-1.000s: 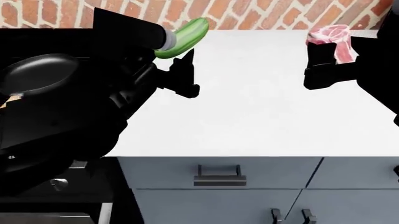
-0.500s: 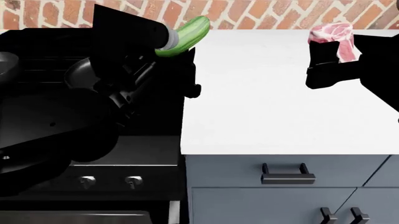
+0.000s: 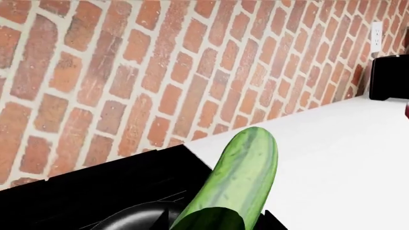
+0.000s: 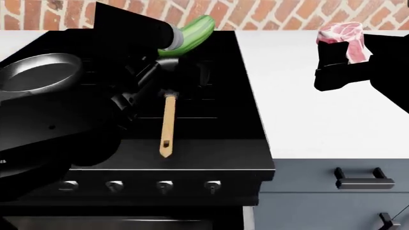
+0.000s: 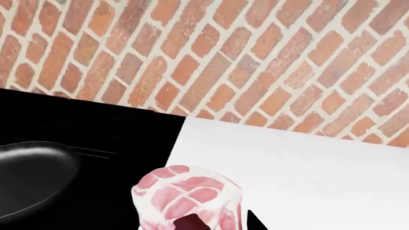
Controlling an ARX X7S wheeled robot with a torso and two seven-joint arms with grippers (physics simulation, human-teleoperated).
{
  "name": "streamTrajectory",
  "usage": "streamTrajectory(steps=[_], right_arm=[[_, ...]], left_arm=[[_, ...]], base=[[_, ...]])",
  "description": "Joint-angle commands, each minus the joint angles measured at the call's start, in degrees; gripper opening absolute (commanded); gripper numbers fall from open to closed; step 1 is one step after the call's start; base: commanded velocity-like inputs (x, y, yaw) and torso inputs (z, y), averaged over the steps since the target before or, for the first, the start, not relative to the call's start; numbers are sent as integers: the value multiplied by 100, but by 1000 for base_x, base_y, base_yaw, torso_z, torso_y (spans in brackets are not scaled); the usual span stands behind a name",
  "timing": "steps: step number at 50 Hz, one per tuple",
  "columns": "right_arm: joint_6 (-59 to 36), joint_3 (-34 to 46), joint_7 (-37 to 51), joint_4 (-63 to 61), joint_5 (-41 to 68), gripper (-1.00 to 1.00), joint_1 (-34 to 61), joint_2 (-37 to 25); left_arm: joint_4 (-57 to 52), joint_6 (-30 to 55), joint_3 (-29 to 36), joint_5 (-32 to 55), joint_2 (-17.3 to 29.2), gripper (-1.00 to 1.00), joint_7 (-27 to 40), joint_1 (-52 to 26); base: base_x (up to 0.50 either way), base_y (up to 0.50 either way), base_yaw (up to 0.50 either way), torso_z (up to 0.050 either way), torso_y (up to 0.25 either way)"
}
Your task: Place both pans onto different burners. Then place the pickle and the lamb chop on different pans.
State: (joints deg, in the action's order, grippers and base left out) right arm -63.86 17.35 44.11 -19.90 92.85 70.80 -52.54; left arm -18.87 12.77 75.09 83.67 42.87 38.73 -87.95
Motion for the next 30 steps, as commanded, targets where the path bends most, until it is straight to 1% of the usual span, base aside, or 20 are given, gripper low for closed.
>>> streamTrajectory(steps=[1,30], right_arm=[[317,115,-104,-4,-182,-100,-124,-36],[246,237,-70,71,-152,-100,90,27]], left_arm=[[138,-217,-13,-13,13,-100,-39,34],[90,-93,-96,177,59,-100,51,-48]], base=[[0,500,0,0,0],[0,500,0,0,0]])
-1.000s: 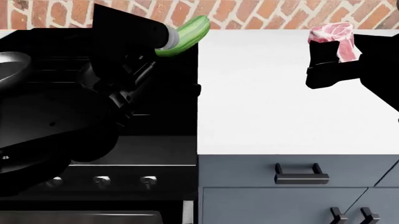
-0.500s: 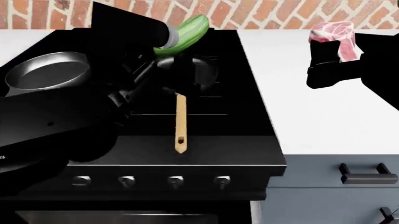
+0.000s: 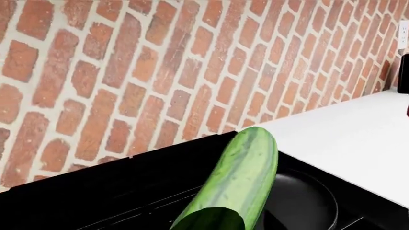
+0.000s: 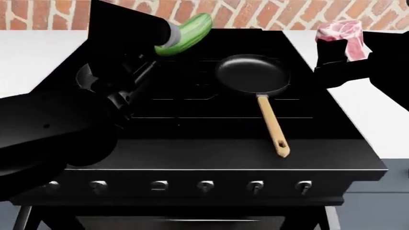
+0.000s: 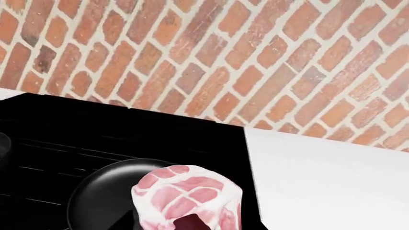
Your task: Place both pans onto different burners. Then place the pickle and the lamb chop on different pans.
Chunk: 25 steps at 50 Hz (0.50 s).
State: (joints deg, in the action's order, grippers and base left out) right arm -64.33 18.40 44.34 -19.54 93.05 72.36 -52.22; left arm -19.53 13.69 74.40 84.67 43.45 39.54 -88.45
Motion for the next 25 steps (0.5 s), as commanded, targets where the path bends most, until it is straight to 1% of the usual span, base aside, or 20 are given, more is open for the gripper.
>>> streamTrajectory(steps=[1,19,25], right_arm=[[294,135,-99,39,-177,-100,-62,-3],[340,125,-123,55,-119,-100,-104,-49],[369,81,-117,35,-2,-100,-113,-72]], left_arm=[[153,-174,-29,87,-1,-100,-24,-7],[123,-144,-75,169,8,-100,13,-9],[107,-134,-86,187,23,-100,42,-3]], base=[[0,500,0,0,0],[0,500,0,0,0],[0,0,0,0,0]])
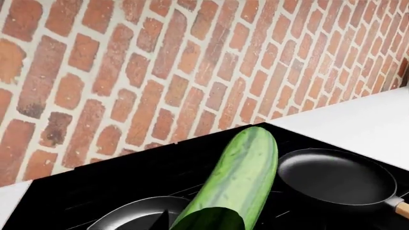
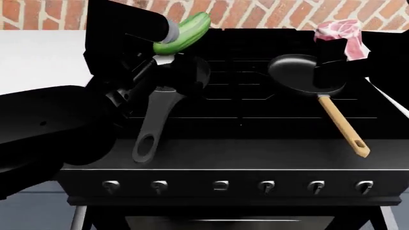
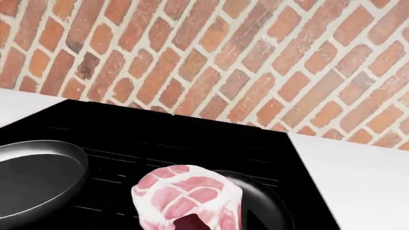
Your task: Place both pans onto different burners. Then place the pickle and the lamb chop on different pans.
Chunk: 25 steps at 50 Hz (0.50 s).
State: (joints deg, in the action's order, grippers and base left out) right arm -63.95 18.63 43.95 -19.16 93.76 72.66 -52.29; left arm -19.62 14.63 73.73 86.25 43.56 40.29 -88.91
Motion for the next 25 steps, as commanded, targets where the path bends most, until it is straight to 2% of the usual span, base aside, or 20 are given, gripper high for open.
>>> streamTrajectory(steps=[1,15,25], right_arm=[[339,50,-68,-2,-59,-100,-144,-66],[355,55,-52,7,-19,-100,-122,-81],[275,169,-160,64,-100,-100,-4,-13]], left_arm=[[110,-223,-21,35,14,-100,-24,43],[96,-179,-32,39,5,-100,10,30],[191,-74,-33,156,9,-100,71,-7]], base=[[0,0,0,0,0],[257,-177,0,0,0],[0,0,0,0,2]])
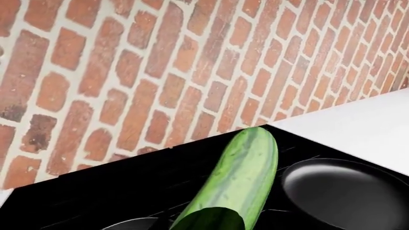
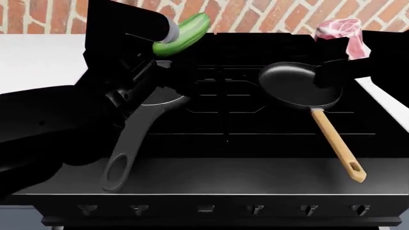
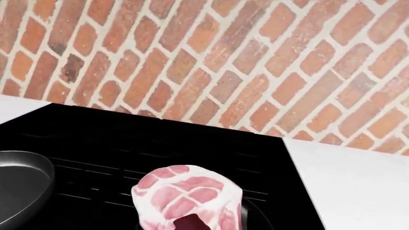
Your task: Place both pans onto different burners. Then place the pickle and the lamb chop on different pans.
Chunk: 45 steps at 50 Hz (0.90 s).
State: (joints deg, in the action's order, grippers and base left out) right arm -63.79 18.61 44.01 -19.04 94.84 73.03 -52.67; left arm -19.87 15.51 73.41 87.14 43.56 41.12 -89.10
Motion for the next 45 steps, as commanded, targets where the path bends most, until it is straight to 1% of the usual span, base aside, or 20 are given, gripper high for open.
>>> streamTrajectory(steps=[1,5,9,19,33,45], right_arm=[[257,177,-171,57,-211,-100,-35,27],[256,244,-337,194,-363,-100,1,83],[220,350,-494,329,-550,-100,81,147],[143,520,-661,501,-800,-100,227,235],[164,617,-777,630,-955,-100,277,320],[172,613,-784,628,-938,-100,296,298]], left_arm=[[220,-156,-2,72,10,-100,-8,11],[431,105,38,348,-63,-100,83,-126],[915,597,147,504,-234,-100,137,-511],[2103,1553,347,962,-593,-100,-142,-1141],[2932,2139,532,1268,-870,-100,-323,-1323],[3115,2321,565,1456,-913,-100,-291,-1304]], base=[[0,0,0,0,0],[0,0,0,0,0],[0,0,0,0,0],[0,0,0,0,0],[0,0,0,0,0],[0,0,0,0,1]])
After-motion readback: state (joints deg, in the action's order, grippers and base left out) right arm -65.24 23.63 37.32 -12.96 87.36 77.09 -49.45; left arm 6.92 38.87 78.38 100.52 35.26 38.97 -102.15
